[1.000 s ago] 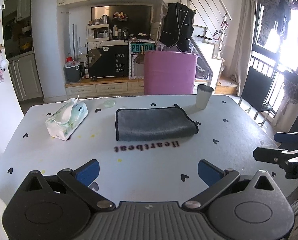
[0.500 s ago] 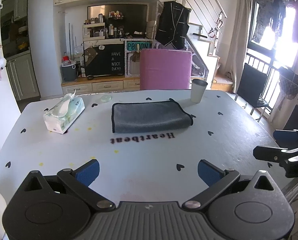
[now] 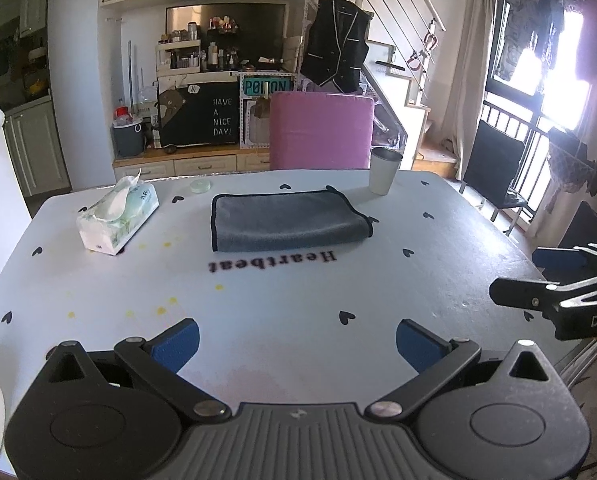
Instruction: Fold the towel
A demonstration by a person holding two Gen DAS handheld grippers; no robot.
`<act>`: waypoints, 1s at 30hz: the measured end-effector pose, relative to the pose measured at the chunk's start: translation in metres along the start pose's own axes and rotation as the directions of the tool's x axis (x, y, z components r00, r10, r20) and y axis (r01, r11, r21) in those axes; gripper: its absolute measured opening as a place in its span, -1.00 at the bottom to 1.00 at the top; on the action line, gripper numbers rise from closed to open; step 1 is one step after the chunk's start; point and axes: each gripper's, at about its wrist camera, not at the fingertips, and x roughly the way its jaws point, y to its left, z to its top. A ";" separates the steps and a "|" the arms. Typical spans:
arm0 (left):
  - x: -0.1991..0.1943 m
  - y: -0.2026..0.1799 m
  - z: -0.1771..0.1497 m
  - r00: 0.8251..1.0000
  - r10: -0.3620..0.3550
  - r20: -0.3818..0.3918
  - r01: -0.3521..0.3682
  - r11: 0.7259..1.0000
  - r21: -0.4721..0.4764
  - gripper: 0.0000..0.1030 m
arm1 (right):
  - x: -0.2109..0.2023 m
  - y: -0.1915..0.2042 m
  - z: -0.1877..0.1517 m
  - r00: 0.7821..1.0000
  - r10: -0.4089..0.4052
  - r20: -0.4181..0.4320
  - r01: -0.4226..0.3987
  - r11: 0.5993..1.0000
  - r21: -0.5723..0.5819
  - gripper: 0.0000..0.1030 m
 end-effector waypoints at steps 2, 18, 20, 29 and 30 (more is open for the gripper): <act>0.000 0.000 0.000 1.000 0.006 0.001 -0.006 1.000 -0.003 1.00 | 0.000 0.000 -0.001 1.000 0.001 0.000 -0.001 1.000 -0.002 0.99; 0.000 -0.001 -0.002 1.000 0.009 -0.001 -0.008 1.000 0.003 1.00 | -0.004 -0.003 -0.003 1.000 0.004 0.016 -0.004 1.000 0.010 0.99; 0.000 -0.001 -0.002 1.000 0.008 0.000 -0.008 1.000 0.003 1.00 | -0.004 -0.003 -0.003 1.000 0.004 0.015 -0.004 1.000 0.012 0.99; 0.001 -0.001 -0.001 1.000 0.011 -0.001 -0.011 1.000 0.003 1.00 | -0.004 -0.002 -0.003 1.000 0.005 0.015 -0.005 1.000 0.009 0.99; 0.001 -0.001 -0.001 1.000 0.010 -0.001 -0.010 1.000 0.003 1.00 | -0.004 -0.002 -0.003 1.000 0.005 0.015 -0.005 1.000 0.009 0.99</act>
